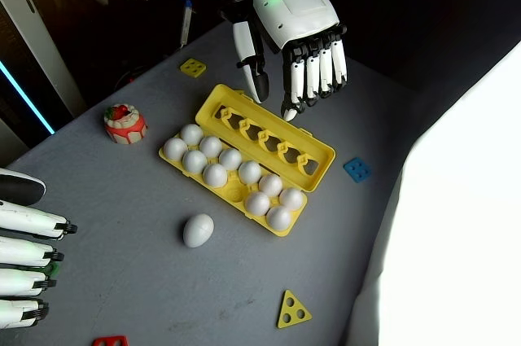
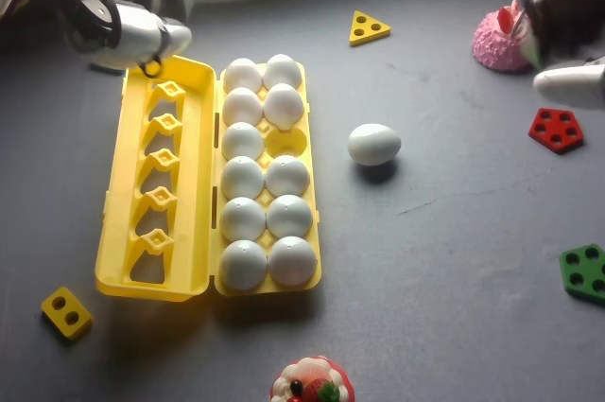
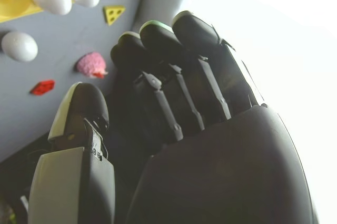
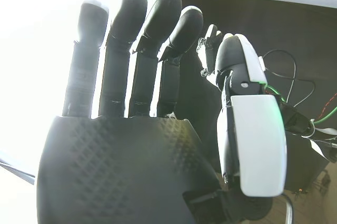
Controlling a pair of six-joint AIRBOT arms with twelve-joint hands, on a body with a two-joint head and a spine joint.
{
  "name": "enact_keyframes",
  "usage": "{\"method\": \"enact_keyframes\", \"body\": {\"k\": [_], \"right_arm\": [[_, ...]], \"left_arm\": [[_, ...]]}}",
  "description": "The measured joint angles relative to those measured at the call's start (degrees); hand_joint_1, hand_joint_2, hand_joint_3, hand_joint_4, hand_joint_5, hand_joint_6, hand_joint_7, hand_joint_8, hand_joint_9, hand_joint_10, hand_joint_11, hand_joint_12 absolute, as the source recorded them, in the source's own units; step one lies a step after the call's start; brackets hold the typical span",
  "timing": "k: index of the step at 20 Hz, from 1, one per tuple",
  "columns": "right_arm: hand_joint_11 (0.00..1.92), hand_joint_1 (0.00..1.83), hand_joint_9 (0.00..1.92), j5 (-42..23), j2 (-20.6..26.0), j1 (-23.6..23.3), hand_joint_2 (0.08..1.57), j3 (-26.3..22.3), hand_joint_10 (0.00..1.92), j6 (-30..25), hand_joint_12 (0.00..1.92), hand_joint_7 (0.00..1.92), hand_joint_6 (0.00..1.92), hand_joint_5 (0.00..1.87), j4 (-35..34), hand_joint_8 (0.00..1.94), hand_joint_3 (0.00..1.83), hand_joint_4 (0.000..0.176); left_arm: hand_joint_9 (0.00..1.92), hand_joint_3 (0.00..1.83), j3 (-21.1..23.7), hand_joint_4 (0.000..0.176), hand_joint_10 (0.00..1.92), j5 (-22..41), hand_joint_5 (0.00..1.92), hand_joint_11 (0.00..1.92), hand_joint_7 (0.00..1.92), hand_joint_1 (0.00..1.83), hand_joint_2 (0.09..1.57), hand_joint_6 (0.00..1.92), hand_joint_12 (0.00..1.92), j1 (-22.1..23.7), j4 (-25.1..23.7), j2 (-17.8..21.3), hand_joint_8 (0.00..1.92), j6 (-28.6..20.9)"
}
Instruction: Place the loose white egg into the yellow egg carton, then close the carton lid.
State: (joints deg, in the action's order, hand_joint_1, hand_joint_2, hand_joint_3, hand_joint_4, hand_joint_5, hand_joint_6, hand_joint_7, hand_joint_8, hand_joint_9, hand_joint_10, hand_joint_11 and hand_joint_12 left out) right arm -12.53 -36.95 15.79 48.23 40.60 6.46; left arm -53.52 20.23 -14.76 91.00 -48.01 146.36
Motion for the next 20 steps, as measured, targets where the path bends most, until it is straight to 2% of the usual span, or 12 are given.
{"method": "enact_keyframes", "body": {"k": [1,2,3,4,7,10,12,14,15,17,18,20], "right_arm": [[0.0,0.31,0.0,-0.2,0.0,0.0,1.22,0.0,0.27,0.0,0.73,0.11,0.11,0.08,0.0,0.0,0.01,0.0],[0.0,0.31,0.0,-0.5,0.0,0.0,1.22,0.0,0.27,0.0,0.73,0.11,0.11,0.08,-0.1,0.0,0.01,0.0],[0.0,0.14,0.01,-0.5,-0.1,-0.2,1.27,0.0,0.19,0.0,0.13,0.1,0.06,0.08,0.0,0.0,0.01,0.0],[0.0,0.1,0.02,-0.5,-0.1,-0.2,1.29,0.0,0.19,0.0,0.03,0.11,0.06,0.08,0.0,0.0,0.01,0.0],[0.0,0.0,0.02,0.1,-0.2,-0.2,1.32,0.0,0.19,0.0,0.0,0.12,0.05,0.09,0.0,0.01,0.02,0.0],[0.0,0.0,0.0,2.1,-2.5,0.4,1.32,1.5,0.18,0.0,0.0,0.11,0.05,0.09,-0.8,0.0,0.02,0.0],[0.0,0.0,0.01,3.7,-5.0,1.3,1.32,3.5,0.16,0.0,0.0,0.1,0.04,0.08,-4.5,0.0,0.01,0.0],[0.0,0.03,0.02,4.2,-8.0,3.3,1.31,6.3,0.16,0.0,0.0,0.11,0.04,0.08,-7.7,0.01,0.01,0.0],[0.0,0.24,0.03,4.4,-9.4,4.0,1.27,7.5,0.16,0.0,0.0,0.11,0.05,0.1,-8.0,0.01,0.0,0.0],[0.03,0.46,0.04,4.2,-11.8,5.7,1.24,9.1,0.17,0.0,0.02,0.12,0.08,0.19,-8.7,0.01,0.0,0.0],[0.0,0.51,0.02,4.4,-12.7,6.3,1.24,9.5,0.16,0.0,0.01,0.12,0.1,0.22,-8.9,0.01,0.0,0.0],[0.0,0.56,0.0,5.1,-14.3,6.3,1.23,10.3,0.28,0.5,0.27,0.15,0.26,0.26,-8.9,0.0,0.01,0.0]], "left_arm": [[0.12,0.05,0.0,0.037,0.04,0.1,0.09,0.0,0.14,0.39,1.3,0.02,0.68,0.3,-0.1,0.1,0.0,0.0],[0.12,0.05,0.0,0.037,0.04,0.2,0.09,0.0,0.14,0.39,1.3,0.02,0.68,0.6,-0.4,0.1,0.0,0.1],[0.12,0.03,0.0,0.014,0.02,0.1,0.08,0.0,0.15,0.16,1.36,0.01,0.6,0.7,-0.3,0.1,0.0,0.2],[0.1,0.02,0.0,0.013,0.01,0.1,0.07,0.0,0.14,0.07,1.38,0.0,0.52,0.7,0.0,0.1,0.0,0.2],[0.09,0.01,0.0,0.0,0.0,0.2,0.01,0.0,0.13,0.0,1.39,0.0,0.31,0.7,0.4,0.1,0.0,0.5],[0.09,0.0,0.0,0.0,0.0,0.5,0.04,0.0,0.12,0.0,1.37,0.01,0.39,0.7,5.5,0.1,0.0,5.4],[0.06,0.0,-0.5,0.0,0.0,0.7,0.02,0.0,0.1,0.0,1.35,0.0,0.3,0.7,7.7,0.1,0.0,7.7],[0.07,0.0,-1.0,0.0,0.0,2.0,0.03,0.0,0.11,0.0,1.34,0.0,0.26,1.0,11.8,0.1,0.0,13.6],[0.07,0.0,-1.3,0.0,0.0,2.4,0.04,0.0,0.12,0.0,1.34,0.0,0.24,1.3,14.4,0.1,0.0,16.9],[0.07,0.0,-1.5,0.008,0.0,3.2,0.04,0.0,0.12,0.0,1.34,0.0,0.24,1.7,19.8,0.1,0.0,24.2],[0.08,0.0,-1.5,0.009,0.01,3.5,0.03,0.0,0.12,0.0,1.34,0.0,0.29,1.7,20.6,0.1,0.0,25.0],[0.07,0.0,-1.7,0.02,0.0,4.0,0.03,0.0,0.1,0.0,1.33,0.0,0.21,1.7,20.9,0.1,0.01,25.0]]}}
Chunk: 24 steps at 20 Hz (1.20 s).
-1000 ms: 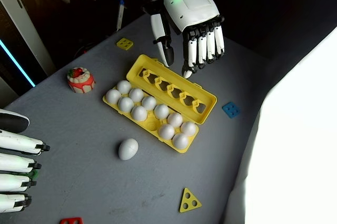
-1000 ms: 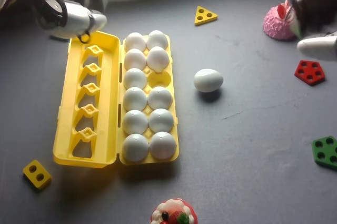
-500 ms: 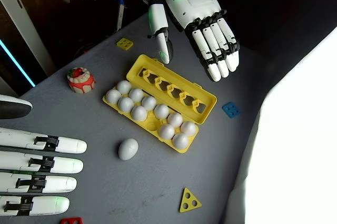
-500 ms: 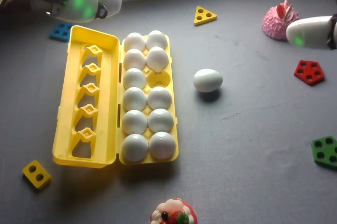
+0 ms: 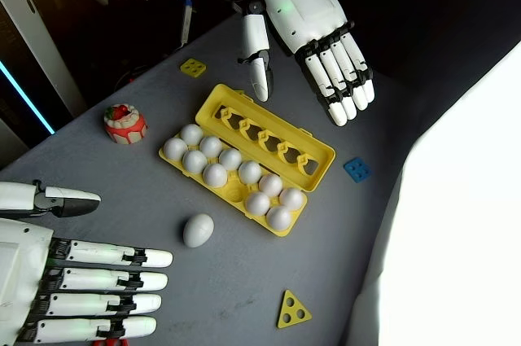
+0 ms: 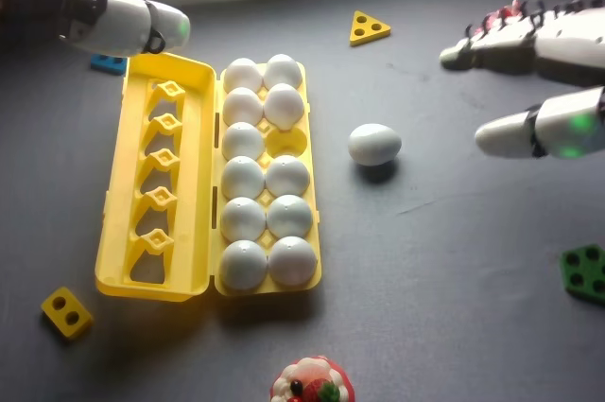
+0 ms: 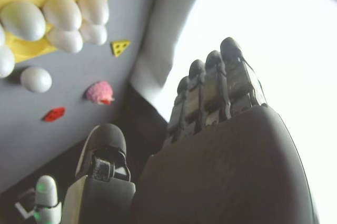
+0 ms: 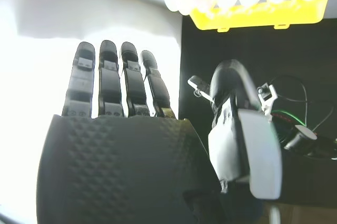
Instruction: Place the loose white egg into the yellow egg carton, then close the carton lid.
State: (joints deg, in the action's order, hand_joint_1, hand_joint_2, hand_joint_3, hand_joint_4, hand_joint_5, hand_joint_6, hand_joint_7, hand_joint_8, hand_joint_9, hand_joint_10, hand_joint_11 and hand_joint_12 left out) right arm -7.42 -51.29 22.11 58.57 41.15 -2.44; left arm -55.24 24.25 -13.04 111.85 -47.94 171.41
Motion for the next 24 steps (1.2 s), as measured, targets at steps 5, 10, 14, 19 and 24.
{"method": "enact_keyframes", "body": {"k": [5,10,14,19,24], "right_arm": [[0.0,0.67,0.0,-4.5,-6.0,0.0,1.23,2.4,0.28,14.3,0.38,0.18,0.51,0.32,-9.8,0.0,0.0,0.0],[0.0,0.68,0.0,-5.9,-12.4,0.8,1.22,7.1,0.25,17.7,0.51,0.15,0.64,0.26,-15.7,0.0,0.0,0.0],[0.0,0.69,0.0,-5.7,-16.8,2.3,1.22,12.3,0.27,18.0,0.27,0.16,0.61,0.25,-17.4,0.0,0.0,0.0],[0.0,0.7,0.0,-6.8,-21.2,2.7,1.21,15.8,0.25,19.1,0.58,0.14,0.58,0.18,-17.3,0.0,0.0,0.0],[0.0,0.68,0.0,-8.9,-23.8,3.6,1.22,18.9,0.25,20.5,0.38,0.15,0.54,0.18,-17.4,0.0,0.0,0.0]], "left_arm": [[0.06,0.0,-1.2,0.017,0.0,1.5,0.04,0.0,0.09,0.0,1.33,0.0,0.26,-1.9,2.3,0.7,0.01,0.0],[0.08,0.0,-1.0,0.015,0.01,1.4,0.07,0.0,0.11,0.0,1.33,0.01,0.38,-1.7,4.5,1.4,0.0,0.2],[0.1,0.0,-1.6,0.01,0.01,4.9,0.08,0.0,0.1,0.0,1.33,0.0,0.52,-1.3,5.5,1.3,0.0,0.2],[0.08,0.0,-2.3,0.015,0.01,8.7,0.06,0.0,0.1,0.0,1.33,0.0,0.42,-1.2,5.2,1.2,0.0,0.2],[0.1,0.0,-2.5,0.012,0.01,7.7,0.08,0.0,0.14,0.0,1.33,0.0,0.47,-1.2,3.6,0.9,0.01,0.2]]}}
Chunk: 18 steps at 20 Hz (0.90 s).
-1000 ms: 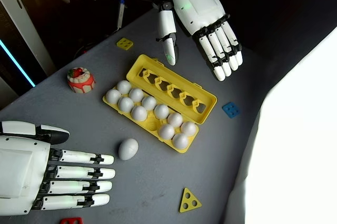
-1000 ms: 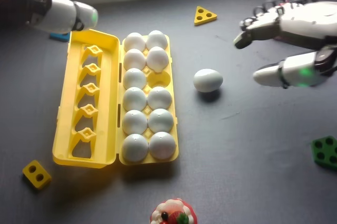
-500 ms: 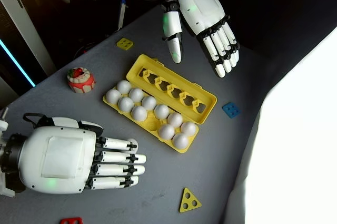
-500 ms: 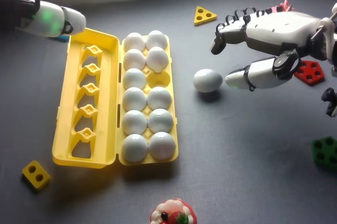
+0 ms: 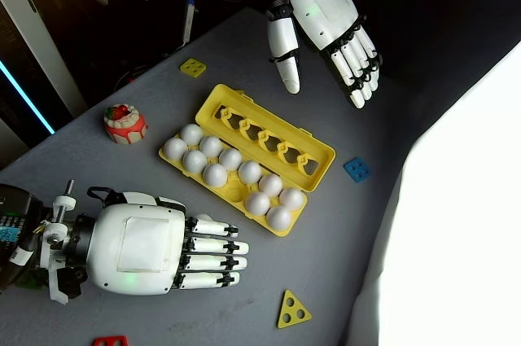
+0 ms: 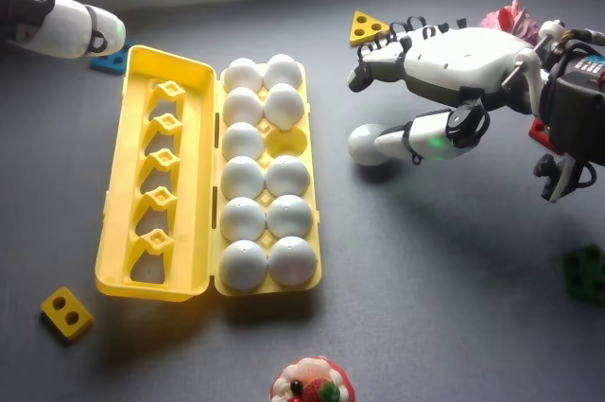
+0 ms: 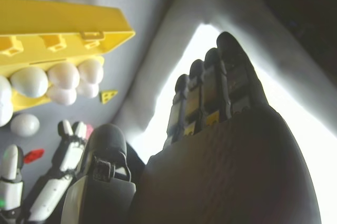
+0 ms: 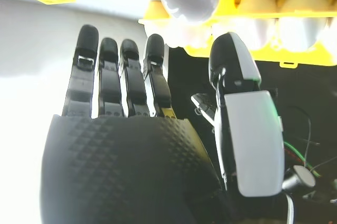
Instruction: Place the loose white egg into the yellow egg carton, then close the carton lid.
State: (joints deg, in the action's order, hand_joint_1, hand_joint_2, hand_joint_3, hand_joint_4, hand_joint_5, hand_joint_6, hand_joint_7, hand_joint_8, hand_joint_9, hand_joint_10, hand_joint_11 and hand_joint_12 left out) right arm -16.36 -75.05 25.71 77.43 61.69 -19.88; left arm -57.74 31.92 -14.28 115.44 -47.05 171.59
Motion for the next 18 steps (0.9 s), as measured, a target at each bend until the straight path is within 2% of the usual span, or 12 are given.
{"method": "enact_keyframes", "body": {"k": [1,2,3,5,6,8,9,10,11,12,15,18], "right_arm": [[0.0,0.66,0.0,-0.1,-0.3,0.3,1.22,0.5,0.25,0.0,0.41,0.15,0.54,0.18,0.0,0.0,0.0,0.0],[0.0,0.68,0.0,-0.3,-0.7,0.7,1.22,0.7,0.27,0.0,0.48,0.16,0.54,0.2,0.0,0.0,0.0,0.0],[0.0,0.69,0.0,-0.3,-1.1,1.0,1.21,1.0,0.25,0.0,0.42,0.15,0.53,0.19,0.0,0.0,0.0,0.0],[0.0,0.73,0.0,-0.1,-2.1,1.7,1.2,1.5,0.25,0.1,0.41,0.15,0.54,0.2,0.0,0.0,0.0,0.0],[0.0,0.74,0.0,-0.1,-2.3,1.7,1.2,1.5,0.27,0.0,0.46,0.15,0.54,0.2,-0.1,0.0,0.0,0.0],[0.0,0.73,0.0,-0.3,-3.0,1.7,1.2,1.9,0.24,0.0,0.21,0.14,0.54,0.19,-0.5,0.0,0.0,0.0],[0.0,0.75,0.0,-0.6,-3.2,1.8,1.19,2.0,0.25,0.0,0.18,0.14,0.55,0.2,-0.9,0.0,0.0,0.0],[0.0,0.73,0.0,-0.6,-3.4,1.8,1.2,2.1,0.25,0.0,0.17,0.15,0.54,0.19,-1.1,0.0,0.0,0.0],[0.0,0.73,0.0,-1.0,-3.7,2.0,1.21,2.3,0.21,0.0,0.07,0.13,0.55,0.18,-1.3,0.0,0.0,0.0],[0.0,0.7,0.0,-1.1,-3.9,2.3,1.22,2.5,0.19,0.0,0.01,0.12,0.56,0.17,-1.7,0.0,0.0,0.0],[0.02,0.72,0.01,-1.4,-4.3,2.6,1.2,2.5,0.21,0.1,0.01,0.14,0.56,0.18,-1.8,0.01,0.0,0.0],[0.01,0.73,0.0,-1.8,-4.6,2.6,1.21,2.7,0.2,0.0,0.02,0.14,0.57,0.19,-1.8,0.0,0.0,0.0]], "left_arm": [[0.08,0.0,-0.2,0.009,0.01,0.0,0.07,0.0,0.14,0.0,1.34,0.01,0.35,0.0,0.5,0.0,0.0,0.0],[0.06,0.0,-0.5,0.014,0.01,0.0,0.05,0.0,0.1,0.0,1.33,0.0,0.26,0.0,1.4,0.0,0.0,0.0],[0.05,0.0,-0.9,0.016,0.0,-0.1,0.04,0.0,0.07,0.0,1.33,0.0,0.24,-0.3,2.8,0.0,0.0,0.0],[0.06,0.0,-1.1,0.013,0.01,0.7,0.05,0.0,0.08,0.0,1.33,0.0,0.27,-0.7,4.8,0.0,0.0,0.1],[0.06,0.0,-1.1,0.01,0.01,0.9,0.05,0.0,0.07,0.0,1.33,0.0,0.38,-0.7,5.0,0.0,0.01,0.0],[0.06,0.0,-1.0,0.017,0.0,0.9,0.05,0.0,0.07,0.0,1.33,0.0,0.38,-0.7,3.5,0.0,0.01,0.0],[0.05,0.0,-1.0,0.017,0.0,0.7,0.04,0.0,0.07,0.0,1.33,0.0,0.28,-0.5,3.0,0.0,0.0,0.0],[0.07,0.0,-1.0,0.014,0.01,0.3,0.06,0.0,0.09,0.0,1.33,0.01,0.25,-0.5,2.2,0.0,0.01,0.0],[0.08,0.0,-1.1,0.007,0.01,0.0,0.06,0.0,0.1,0.0,1.34,0.01,0.25,-0.5,1.9,0.0,0.01,0.0],[0.09,0.0,-1.1,0.013,0.01,-0.2,0.06,0.0,0.1,0.0,1.33,0.01,0.29,-0.5,2.0,0.0,0.01,0.0],[0.07,0.0,-2.0,0.009,0.0,-0.8,0.06,0.0,0.09,0.0,1.33,0.0,0.3,-0.5,3.4,-0.6,0.0,0.0],[0.12,0.0,-2.9,0.006,0.01,-1.9,0.08,0.0,0.17,0.0,1.33,0.01,0.4,-1.6,5.8,-0.7,0.01,0.0]]}}
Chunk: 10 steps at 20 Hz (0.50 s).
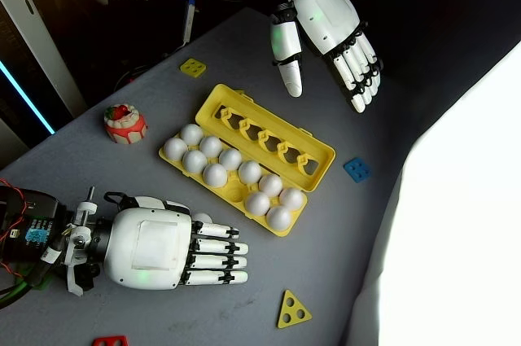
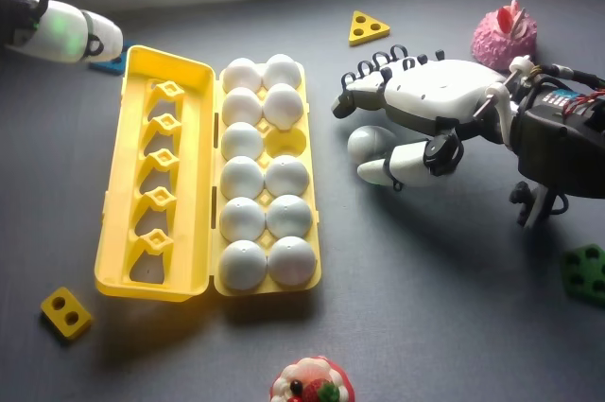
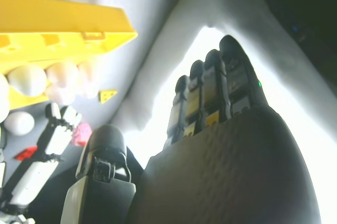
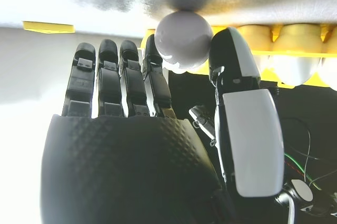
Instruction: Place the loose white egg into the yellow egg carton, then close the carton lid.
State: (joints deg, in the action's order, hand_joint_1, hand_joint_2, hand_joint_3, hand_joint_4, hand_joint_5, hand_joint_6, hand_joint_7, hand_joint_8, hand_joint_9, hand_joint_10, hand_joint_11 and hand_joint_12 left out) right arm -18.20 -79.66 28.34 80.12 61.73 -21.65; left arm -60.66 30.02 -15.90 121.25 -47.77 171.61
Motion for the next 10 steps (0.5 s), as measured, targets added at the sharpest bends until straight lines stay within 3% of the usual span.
{"method": "enact_keyframes", "body": {"k": [1,2,3,6,8,9,10], "right_arm": [[0.01,0.73,0.0,0.0,0.0,0.0,1.21,0.0,0.2,0.0,0.02,0.13,0.58,0.2,0.0,0.0,0.0,0.0],[0.0,0.73,0.0,-0.1,0.0,0.0,1.21,0.0,0.23,0.0,0.15,0.14,0.59,0.2,-0.1,0.0,0.0,0.0],[0.0,0.76,0.0,-0.4,-0.2,0.0,1.19,0.1,0.29,0.0,0.41,0.16,0.59,0.23,-0.2,0.0,0.0,0.0],[0.0,0.76,0.0,-0.4,-0.2,0.0,1.19,0.3,0.31,0.0,0.44,0.16,0.6,0.24,-0.2,0.0,0.0,0.0],[0.0,0.74,0.0,-0.5,-0.3,0.0,1.21,0.5,0.32,0.0,0.67,0.15,0.7,0.23,-0.2,0.0,0.0,0.0],[0.0,0.76,0.0,-0.4,-0.3,0.0,1.2,0.5,0.35,0.0,0.72,0.16,0.74,0.25,-0.2,0.0,0.0,0.0],[0.0,0.76,0.0,-0.5,-0.3,0.0,1.2,0.5,0.35,0.0,0.56,0.17,0.76,0.24,-0.2,0.0,0.0,0.0]], "left_arm": [[0.08,0.0,-0.1,0.01,0.01,-0.3,0.07,0.0,0.12,0.0,1.33,0.0,0.3,-0.1,0.0,0.0,0.01,0.0],[0.05,0.0,-0.3,0.017,0.01,-0.7,0.04,0.0,0.09,0.0,1.33,0.01,0.17,-0.1,0.0,0.0,0.01,0.0],[0.07,0.0,-0.3,0.012,0.02,-2.2,0.06,0.0,0.12,0.0,1.33,0.01,0.2,-0.1,-0.4,0.0,0.01,0.0],[0.09,0.0,-0.3,0.015,0.02,-2.4,0.06,0.0,0.12,0.0,1.33,0.01,0.28,-0.1,-0.3,-0.2,0.01,0.0],[0.1,0.0,-0.5,0.011,0.01,-2.2,0.07,0.0,0.12,0.0,1.33,0.01,0.42,-0.1,-0.3,-0.2,0.0,0.0],[0.09,0.0,-0.7,0.013,0.0,-2.2,0.06,0.0,0.12,0.0,1.34,0.0,0.37,-0.1,-0.3,-0.3,0.0,0.0],[0.1,0.0,-0.7,0.018,0.0,-2.1,0.06,0.0,0.12,0.0,1.33,0.0,0.31,-0.1,-0.3,-0.3,0.0,0.0]]}}
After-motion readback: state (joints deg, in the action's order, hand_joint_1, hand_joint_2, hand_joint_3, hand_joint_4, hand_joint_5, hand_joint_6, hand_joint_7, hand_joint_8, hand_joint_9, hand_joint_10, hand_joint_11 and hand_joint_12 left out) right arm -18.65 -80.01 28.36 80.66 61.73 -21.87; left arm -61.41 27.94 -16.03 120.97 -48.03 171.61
